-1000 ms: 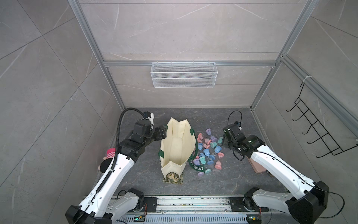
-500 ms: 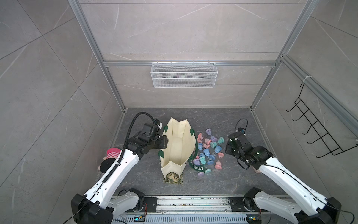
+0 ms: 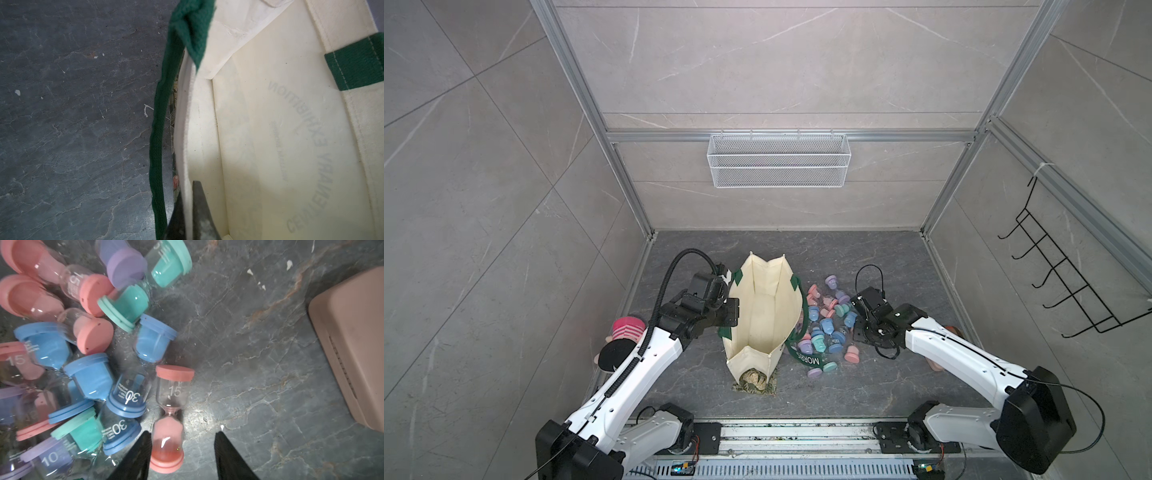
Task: Put the hourglass into the canvas bag
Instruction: Pick up the hourglass from the center of the board.
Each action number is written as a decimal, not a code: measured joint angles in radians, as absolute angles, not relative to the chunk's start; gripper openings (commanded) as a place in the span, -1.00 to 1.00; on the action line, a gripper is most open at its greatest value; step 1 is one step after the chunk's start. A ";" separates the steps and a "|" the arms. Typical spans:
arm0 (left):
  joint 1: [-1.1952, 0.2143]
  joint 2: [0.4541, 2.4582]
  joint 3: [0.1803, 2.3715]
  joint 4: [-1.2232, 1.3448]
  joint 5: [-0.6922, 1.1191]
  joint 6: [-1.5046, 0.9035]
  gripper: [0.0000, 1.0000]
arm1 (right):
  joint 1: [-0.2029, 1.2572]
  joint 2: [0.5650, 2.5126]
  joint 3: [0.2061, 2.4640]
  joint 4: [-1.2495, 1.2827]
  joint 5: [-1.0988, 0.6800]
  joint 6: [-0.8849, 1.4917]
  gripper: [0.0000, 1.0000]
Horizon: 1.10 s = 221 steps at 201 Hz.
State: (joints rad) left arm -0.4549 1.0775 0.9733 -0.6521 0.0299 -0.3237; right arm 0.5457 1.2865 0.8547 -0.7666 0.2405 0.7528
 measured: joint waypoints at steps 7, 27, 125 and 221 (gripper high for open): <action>-0.455 1.072 0.969 -0.648 0.030 -0.324 -1.00 | 0.546 1.293 0.846 -0.767 0.233 0.753 0.12; -0.455 1.060 0.962 -0.642 0.032 -0.325 -1.00 | 0.546 1.322 0.823 -0.762 0.207 0.757 0.12; -0.455 1.051 0.932 -0.589 0.056 -0.356 -1.00 | 0.551 1.483 0.759 -0.642 0.135 0.752 0.08; -0.455 1.047 0.906 -0.534 0.081 -0.367 -1.00 | 0.553 1.457 0.731 -0.613 0.153 0.775 -0.81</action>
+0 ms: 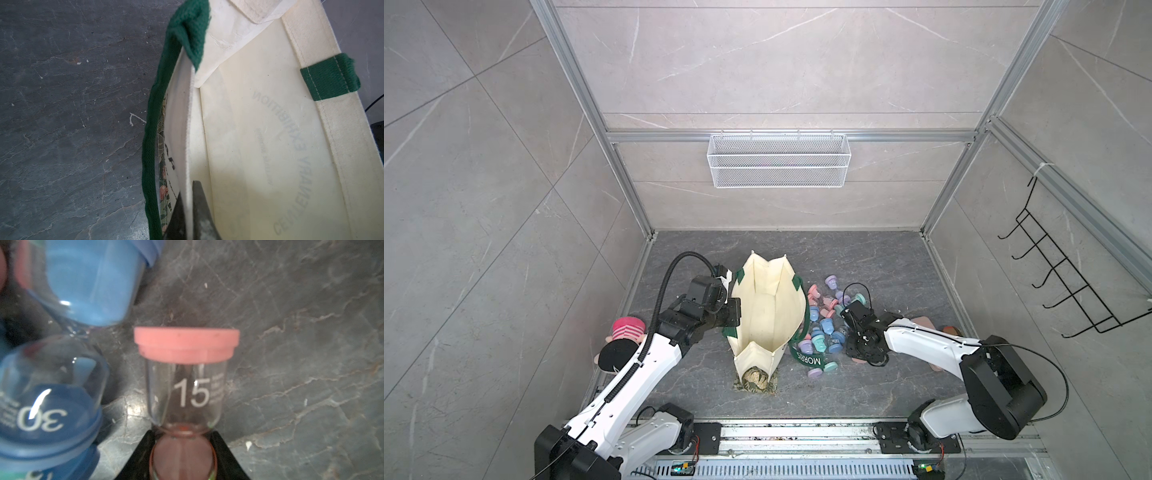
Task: Put the hourglass into the canvas bag
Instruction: Pick up the hourglass from the center of the board.
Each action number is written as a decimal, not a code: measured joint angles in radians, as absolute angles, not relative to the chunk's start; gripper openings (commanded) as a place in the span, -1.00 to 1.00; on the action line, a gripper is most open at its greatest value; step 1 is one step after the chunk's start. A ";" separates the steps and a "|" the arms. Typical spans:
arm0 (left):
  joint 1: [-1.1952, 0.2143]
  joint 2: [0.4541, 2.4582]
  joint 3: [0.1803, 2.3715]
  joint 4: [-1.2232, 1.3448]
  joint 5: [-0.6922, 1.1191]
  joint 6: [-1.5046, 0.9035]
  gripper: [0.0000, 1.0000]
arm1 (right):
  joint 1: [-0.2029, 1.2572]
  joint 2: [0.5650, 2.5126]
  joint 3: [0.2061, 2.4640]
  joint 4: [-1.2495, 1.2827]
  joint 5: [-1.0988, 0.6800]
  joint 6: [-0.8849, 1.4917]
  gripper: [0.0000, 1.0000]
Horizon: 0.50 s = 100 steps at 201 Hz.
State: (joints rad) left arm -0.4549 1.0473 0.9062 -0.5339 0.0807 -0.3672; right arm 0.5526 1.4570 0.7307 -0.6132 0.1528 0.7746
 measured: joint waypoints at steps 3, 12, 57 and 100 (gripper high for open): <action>-0.455 1.047 0.905 -0.533 0.081 -0.367 -1.00 | 0.553 1.454 0.731 -0.616 0.153 0.773 -0.87; -0.455 1.045 0.905 -0.533 0.081 -0.367 -1.00 | 0.553 1.441 0.731 -0.628 0.157 0.768 -1.00; -0.455 1.045 0.905 -0.530 0.081 -0.368 -1.00 | 0.552 1.308 0.737 -0.698 0.192 0.756 -1.00; -0.455 1.045 0.904 -0.530 0.080 -0.368 -1.00 | 0.552 1.196 0.783 -0.752 0.210 0.744 -1.00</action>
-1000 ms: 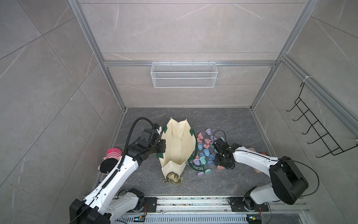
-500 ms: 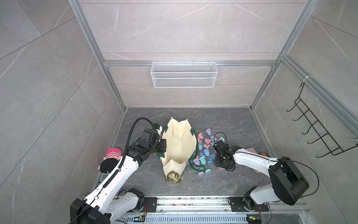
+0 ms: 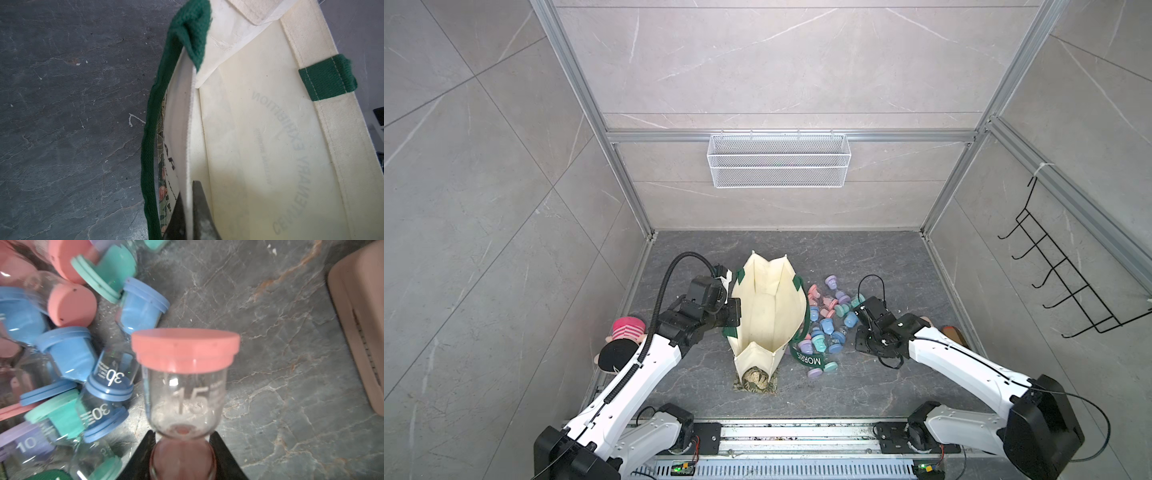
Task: Put the hourglass into the canvas bag
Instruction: Pick up the hourglass from the center of the board, then place the hourglass in the canvas bag.
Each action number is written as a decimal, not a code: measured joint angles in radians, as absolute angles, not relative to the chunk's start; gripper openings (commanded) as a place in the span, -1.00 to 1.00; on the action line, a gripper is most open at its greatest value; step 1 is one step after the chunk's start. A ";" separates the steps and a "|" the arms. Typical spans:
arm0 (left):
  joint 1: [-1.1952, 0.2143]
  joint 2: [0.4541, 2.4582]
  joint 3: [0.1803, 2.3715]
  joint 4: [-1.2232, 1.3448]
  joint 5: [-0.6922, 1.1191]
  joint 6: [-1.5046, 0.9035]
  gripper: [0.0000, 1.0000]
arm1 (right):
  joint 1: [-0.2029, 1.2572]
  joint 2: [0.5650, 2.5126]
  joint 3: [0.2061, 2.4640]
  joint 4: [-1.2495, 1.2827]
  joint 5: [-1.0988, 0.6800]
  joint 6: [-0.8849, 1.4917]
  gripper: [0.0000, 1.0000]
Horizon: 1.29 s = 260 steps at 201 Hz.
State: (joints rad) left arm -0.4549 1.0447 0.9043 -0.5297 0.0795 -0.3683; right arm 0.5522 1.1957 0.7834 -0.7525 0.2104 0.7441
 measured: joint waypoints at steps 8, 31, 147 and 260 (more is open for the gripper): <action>-0.455 1.045 0.904 -0.530 0.080 -0.370 -1.00 | 0.553 1.177 0.799 -0.762 0.210 0.739 -1.00; -0.455 1.045 0.898 -0.521 0.081 -0.374 -1.00 | 0.556 1.118 0.865 -0.789 0.208 0.730 -1.00; -0.455 1.045 0.897 -0.514 0.084 -0.393 -1.00 | 0.864 1.107 1.283 -0.713 0.206 0.709 -1.00; -0.455 1.014 0.882 -0.508 0.090 -0.397 -1.00 | 1.171 1.550 1.617 -0.608 0.288 0.669 -1.00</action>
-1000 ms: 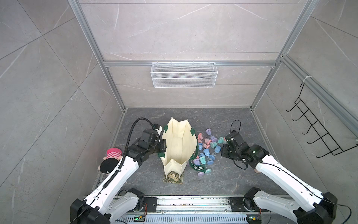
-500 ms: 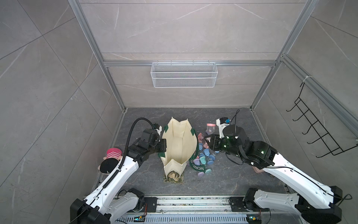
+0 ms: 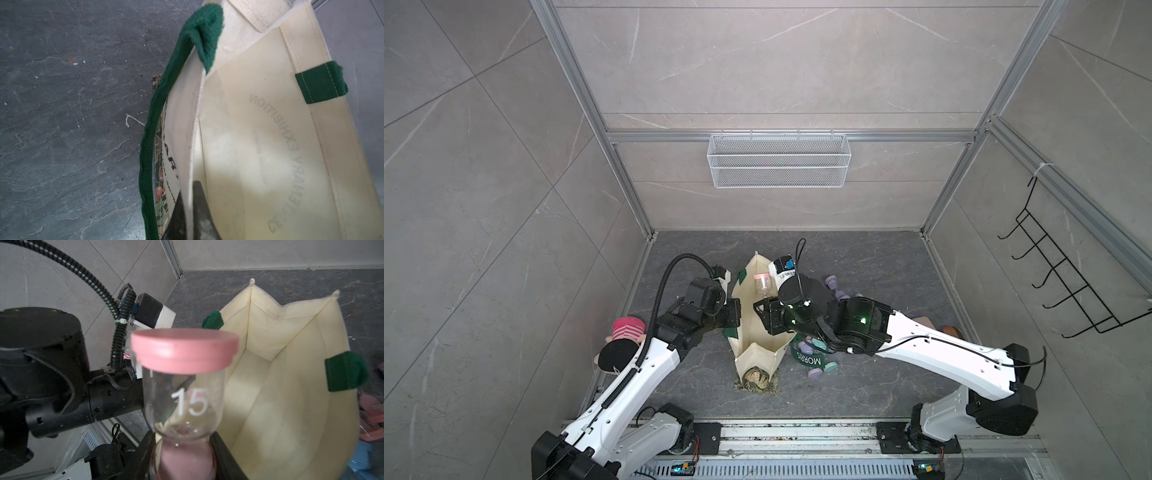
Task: Put the hourglass into the canvas bag
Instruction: Place the hourglass in the canvas bag.
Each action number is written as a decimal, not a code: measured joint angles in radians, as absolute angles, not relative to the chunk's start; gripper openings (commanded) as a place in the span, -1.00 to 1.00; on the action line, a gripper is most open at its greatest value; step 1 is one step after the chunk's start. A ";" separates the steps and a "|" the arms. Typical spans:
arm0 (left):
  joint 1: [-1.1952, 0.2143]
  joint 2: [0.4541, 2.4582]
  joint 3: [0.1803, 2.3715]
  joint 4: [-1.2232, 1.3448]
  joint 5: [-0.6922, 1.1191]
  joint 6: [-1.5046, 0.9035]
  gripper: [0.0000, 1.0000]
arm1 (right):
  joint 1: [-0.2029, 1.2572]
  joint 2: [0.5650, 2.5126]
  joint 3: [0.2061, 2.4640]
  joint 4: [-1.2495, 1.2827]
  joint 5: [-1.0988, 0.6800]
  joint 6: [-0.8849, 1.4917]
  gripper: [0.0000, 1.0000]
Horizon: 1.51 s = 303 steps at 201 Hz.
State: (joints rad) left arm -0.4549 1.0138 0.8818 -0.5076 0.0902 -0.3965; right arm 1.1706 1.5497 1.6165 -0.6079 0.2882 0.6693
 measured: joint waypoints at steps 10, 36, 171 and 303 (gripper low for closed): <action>-0.455 1.011 0.880 -0.507 0.091 -0.397 -1.00 | 1.170 1.575 1.630 -0.608 0.289 0.670 -1.00; -0.455 1.009 0.879 -0.507 0.091 -0.397 -1.00 | 1.171 1.650 1.677 -0.617 0.288 0.686 -1.00; -0.454 0.997 0.876 -0.508 0.108 -0.401 -1.00 | 1.083 1.898 1.675 -0.665 0.161 0.794 -1.00; -0.446 0.997 0.872 -0.515 0.097 -0.407 -1.00 | 1.043 2.029 1.675 -0.697 0.106 0.828 -0.34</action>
